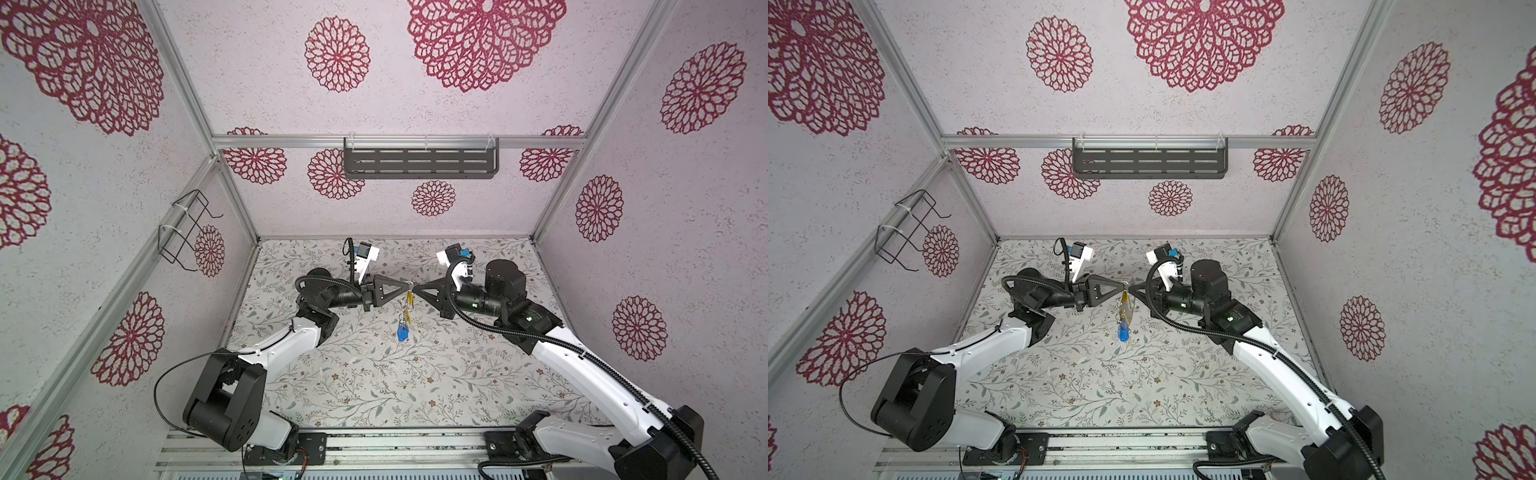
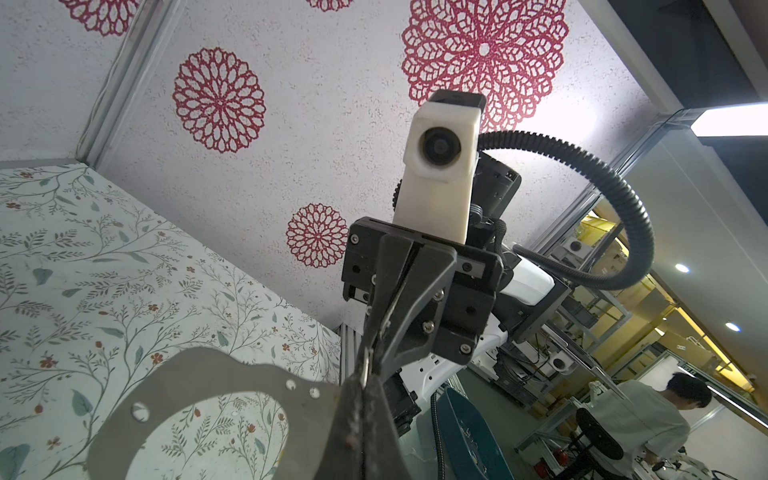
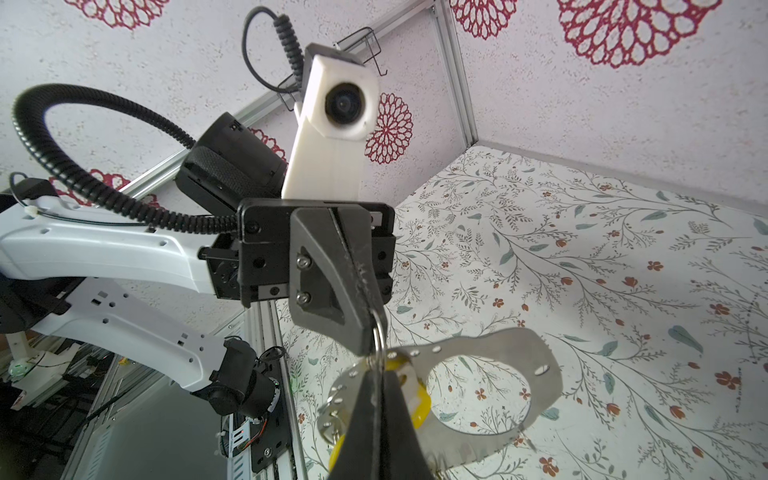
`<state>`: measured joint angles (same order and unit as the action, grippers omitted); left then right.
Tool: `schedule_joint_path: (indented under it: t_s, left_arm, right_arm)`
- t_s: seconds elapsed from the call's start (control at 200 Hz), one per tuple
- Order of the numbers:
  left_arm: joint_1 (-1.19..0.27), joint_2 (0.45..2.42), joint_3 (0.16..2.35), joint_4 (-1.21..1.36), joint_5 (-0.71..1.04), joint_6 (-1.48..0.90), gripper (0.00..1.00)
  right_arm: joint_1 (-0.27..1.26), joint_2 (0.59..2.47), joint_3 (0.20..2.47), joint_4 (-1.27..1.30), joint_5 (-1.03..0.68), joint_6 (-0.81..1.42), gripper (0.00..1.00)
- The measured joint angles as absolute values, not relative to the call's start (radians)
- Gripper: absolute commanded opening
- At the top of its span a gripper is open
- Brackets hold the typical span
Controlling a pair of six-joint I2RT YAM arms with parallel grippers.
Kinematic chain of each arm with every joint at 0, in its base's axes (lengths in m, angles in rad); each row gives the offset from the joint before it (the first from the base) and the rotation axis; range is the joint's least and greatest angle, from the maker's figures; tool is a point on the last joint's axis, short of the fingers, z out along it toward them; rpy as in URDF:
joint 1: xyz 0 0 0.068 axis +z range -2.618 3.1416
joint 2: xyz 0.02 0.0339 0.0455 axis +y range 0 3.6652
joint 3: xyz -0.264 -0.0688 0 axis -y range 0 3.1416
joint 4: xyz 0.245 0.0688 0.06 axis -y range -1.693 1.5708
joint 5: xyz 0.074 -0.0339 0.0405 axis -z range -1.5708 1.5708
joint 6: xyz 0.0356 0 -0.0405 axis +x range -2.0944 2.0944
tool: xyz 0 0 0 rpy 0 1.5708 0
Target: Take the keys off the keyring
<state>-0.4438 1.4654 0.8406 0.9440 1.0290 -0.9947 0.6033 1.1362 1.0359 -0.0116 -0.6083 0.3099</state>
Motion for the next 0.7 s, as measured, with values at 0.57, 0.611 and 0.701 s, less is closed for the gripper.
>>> schedule_joint_path:
  t_s: [0.57, 0.611, 0.701]
  left_arm:
    - [-0.56, 1.385, 0.782, 0.937, 0.599, -0.882, 0.0]
    - [-0.573, 1.385, 0.77, 0.943, 0.551, -0.87, 0.0]
    - [-0.596, 1.38, 0.742, 0.95, 0.469, -0.85, 0.0]
  right_arm:
    - [0.639, 1.177, 1.016, 0.167, -0.501, 0.389, 0.0]
    - [0.639, 1.185, 1.013, 0.176, -0.491, 0.395, 0.0]
    - [0.642, 1.195, 1.0, 0.191, -0.472, 0.405, 0.0]
